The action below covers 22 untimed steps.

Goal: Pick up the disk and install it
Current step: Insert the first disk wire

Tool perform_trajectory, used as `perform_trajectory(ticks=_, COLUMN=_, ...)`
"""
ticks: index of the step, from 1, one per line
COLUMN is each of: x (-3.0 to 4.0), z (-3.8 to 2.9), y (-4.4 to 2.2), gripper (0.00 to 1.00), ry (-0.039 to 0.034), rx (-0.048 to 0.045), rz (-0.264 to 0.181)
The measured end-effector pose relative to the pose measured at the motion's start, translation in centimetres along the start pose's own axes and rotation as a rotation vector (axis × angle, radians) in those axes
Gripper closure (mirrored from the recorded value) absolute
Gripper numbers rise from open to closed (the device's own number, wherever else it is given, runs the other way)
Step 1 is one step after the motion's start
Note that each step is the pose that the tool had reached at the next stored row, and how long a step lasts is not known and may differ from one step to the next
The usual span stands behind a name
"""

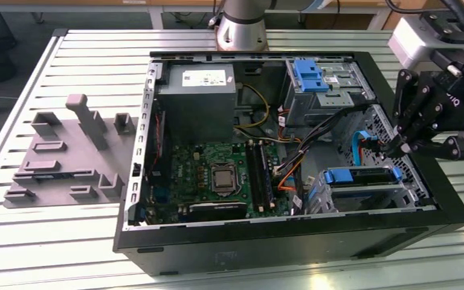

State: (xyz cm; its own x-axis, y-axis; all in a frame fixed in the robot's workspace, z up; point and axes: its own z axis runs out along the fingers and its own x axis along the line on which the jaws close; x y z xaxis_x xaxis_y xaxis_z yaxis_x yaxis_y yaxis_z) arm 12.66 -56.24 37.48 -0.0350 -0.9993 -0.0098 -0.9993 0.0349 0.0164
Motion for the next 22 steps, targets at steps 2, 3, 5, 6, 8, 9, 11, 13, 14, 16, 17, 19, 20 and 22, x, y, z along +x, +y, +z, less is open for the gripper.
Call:
perform_trajectory(ticks=2, x=-0.44, z=0.08, y=-0.11, gripper=0.89, ry=0.0001, rx=0.0, rz=0.0)
perform_trajectory(ticks=3, x=-0.68, z=0.16, y=-0.11, gripper=0.89, ry=-0.0002, rx=0.0, rz=0.0)
perform_trajectory(ticks=5, x=-1.02, z=0.33, y=-0.15, gripper=0.89, ry=-0.0014, rx=0.0, rz=0.0)
perform_trajectory(ticks=6, x=-1.18, z=0.43, y=-0.16, gripper=0.89, ry=-0.0016, rx=-0.0001, rz=0.0)
perform_trajectory(ticks=8, x=-1.53, z=0.66, y=-0.19, gripper=0.89, ry=-0.0019, rx=0.0, rz=0.0)
perform_trajectory(ticks=9, x=-1.67, z=0.76, y=-0.19, gripper=0.89, ry=-0.002, rx=0.0, rz=0.0)
perform_trajectory(ticks=11, x=-1.82, z=0.89, y=-0.2, gripper=0.89, ry=-0.0019, rx=0.0004, rz=0.0)
perform_trajectory(ticks=13, x=-1.82, z=0.91, y=-0.2, gripper=0.89, ry=-0.002, rx=0.0008, rz=0.0)
perform_trajectory(ticks=14, x=-1.82, z=0.91, y=-0.2, gripper=0.89, ry=-0.002, rx=0.0009, rz=0.0)
perform_trajectory(ticks=16, x=-1.82, z=0.91, y=-0.2, gripper=0.89, ry=-0.0019, rx=0.001, rz=0.0)
perform_trajectory(ticks=17, x=-1.82, z=0.91, y=-0.2, gripper=0.89, ry=-0.0019, rx=0.0011, rz=0.0)
perform_trajectory(ticks=19, x=-1.82, z=0.91, y=-0.2, gripper=0.89, ry=-0.0019, rx=0.0011, rz=0.0)
perform_trajectory(ticks=20, x=-1.82, z=0.91, y=-0.2, gripper=0.89, ry=-0.0019, rx=0.0012, rz=0.0)
perform_trajectory(ticks=22, x=-1.82, z=0.91, y=-0.2, gripper=0.89, ry=-0.002, rx=0.0012, rz=0.0)
